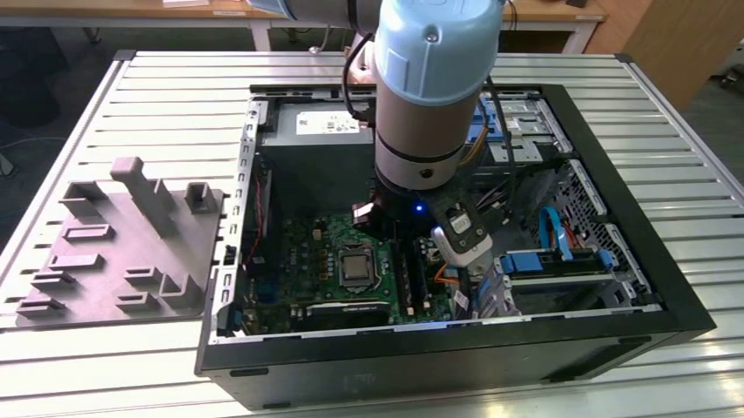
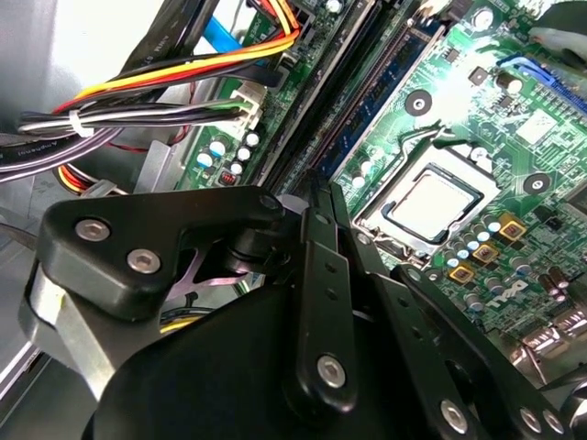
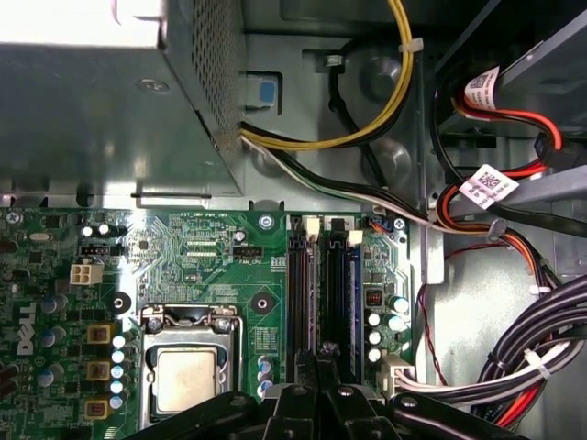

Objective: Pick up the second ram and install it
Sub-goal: 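Insert the second ram into the second slot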

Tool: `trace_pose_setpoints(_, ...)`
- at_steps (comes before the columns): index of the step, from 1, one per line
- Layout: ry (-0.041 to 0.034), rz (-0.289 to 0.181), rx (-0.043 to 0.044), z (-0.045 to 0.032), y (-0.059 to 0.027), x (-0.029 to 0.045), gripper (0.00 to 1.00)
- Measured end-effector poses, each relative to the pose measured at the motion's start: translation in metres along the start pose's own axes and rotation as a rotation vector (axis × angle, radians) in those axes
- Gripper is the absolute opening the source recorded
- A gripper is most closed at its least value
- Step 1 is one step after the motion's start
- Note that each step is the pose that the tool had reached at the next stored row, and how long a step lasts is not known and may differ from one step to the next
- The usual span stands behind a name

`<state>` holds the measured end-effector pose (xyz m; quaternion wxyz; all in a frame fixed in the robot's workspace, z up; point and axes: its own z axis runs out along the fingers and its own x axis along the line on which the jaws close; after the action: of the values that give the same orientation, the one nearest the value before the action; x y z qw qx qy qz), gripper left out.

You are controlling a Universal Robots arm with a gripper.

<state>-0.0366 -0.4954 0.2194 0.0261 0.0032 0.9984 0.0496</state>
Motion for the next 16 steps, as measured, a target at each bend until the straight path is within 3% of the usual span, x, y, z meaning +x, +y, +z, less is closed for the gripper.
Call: trace_pose_setpoints(16, 0.0001, 0.000, -0.0025, 0.0028, -0.0002, 0.0001, 0.11)
